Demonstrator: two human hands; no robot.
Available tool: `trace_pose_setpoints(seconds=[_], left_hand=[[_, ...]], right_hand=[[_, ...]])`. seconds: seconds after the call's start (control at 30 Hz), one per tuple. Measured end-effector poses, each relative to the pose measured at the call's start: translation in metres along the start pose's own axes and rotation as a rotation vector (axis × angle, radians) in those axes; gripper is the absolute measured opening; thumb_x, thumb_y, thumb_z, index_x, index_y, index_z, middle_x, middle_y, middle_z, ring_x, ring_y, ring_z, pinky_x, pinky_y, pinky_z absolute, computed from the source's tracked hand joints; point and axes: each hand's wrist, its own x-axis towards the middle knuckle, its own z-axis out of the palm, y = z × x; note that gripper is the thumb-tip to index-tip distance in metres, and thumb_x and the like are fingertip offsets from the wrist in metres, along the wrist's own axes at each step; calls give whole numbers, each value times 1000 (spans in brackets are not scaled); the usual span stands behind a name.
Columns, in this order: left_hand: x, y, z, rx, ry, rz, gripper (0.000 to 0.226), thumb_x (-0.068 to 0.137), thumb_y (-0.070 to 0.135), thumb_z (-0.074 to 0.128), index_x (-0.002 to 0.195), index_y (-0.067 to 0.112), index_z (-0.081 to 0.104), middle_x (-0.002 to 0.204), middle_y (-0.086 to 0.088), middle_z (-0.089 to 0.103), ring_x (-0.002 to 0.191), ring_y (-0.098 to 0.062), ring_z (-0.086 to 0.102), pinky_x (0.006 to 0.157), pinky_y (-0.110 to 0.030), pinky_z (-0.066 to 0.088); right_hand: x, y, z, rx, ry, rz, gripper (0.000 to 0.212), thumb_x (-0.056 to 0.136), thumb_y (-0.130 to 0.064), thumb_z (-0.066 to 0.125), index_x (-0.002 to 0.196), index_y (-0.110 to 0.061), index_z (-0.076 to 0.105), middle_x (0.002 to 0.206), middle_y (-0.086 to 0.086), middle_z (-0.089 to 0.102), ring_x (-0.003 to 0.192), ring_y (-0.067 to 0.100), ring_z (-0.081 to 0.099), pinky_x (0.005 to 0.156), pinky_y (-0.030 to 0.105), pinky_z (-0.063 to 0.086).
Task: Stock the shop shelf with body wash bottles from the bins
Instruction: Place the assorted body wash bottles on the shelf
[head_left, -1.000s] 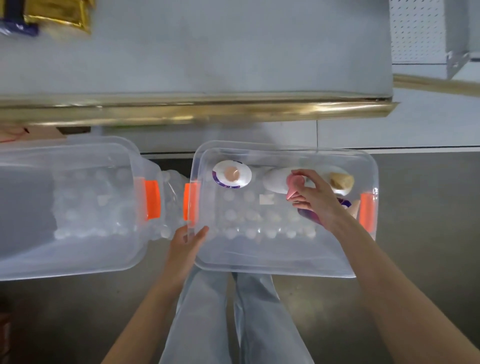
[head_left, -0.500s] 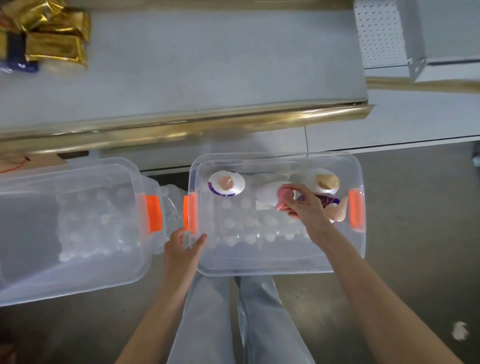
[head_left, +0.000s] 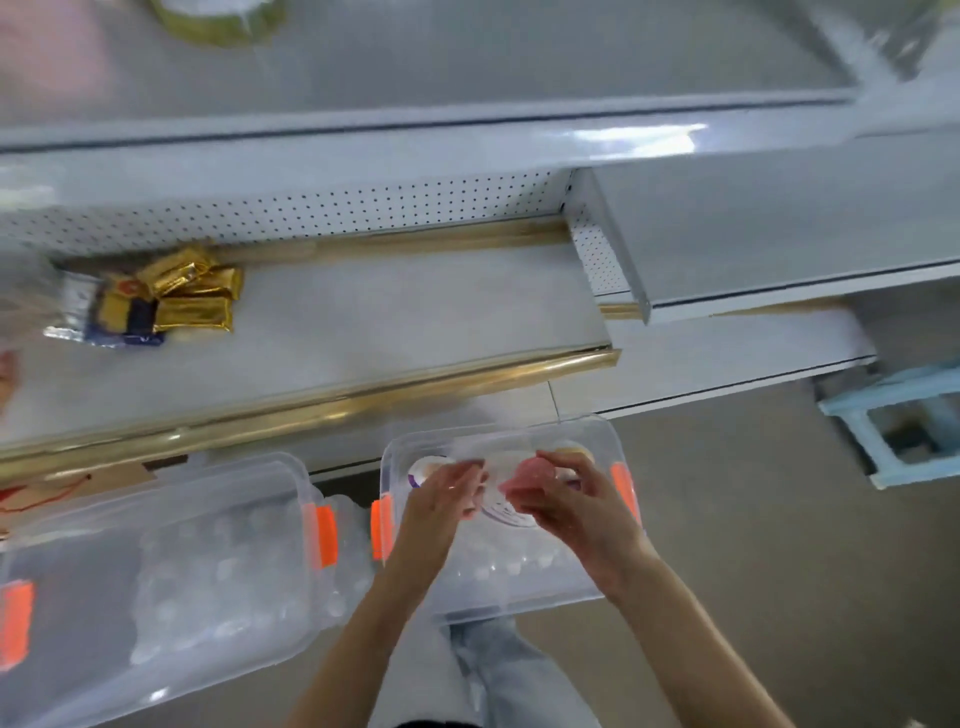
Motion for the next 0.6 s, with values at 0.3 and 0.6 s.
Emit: trace_pose_setpoints(seconds=[0.3,0.6], left_hand=[[-49,128,3,-288,-48,205,25,92,20,56,95,2,73,93,-16,74,89,-28,71,79,-28,55],[-65,243,-24,-542,-142,344,39,80,25,62,107,-2,68,101,-20,71,97,-26,70,87,-31,55]], right_hand=[[-58,-93,49,51,-189,-177,21,89,-13,62,107,-14,51,99,23,71,87,26,68,72,25,46],[-82,-208,93,-36,-376,-361,18,86,-18,60,103,-10,57,105,21,70,87,24,69,67,27,43]])
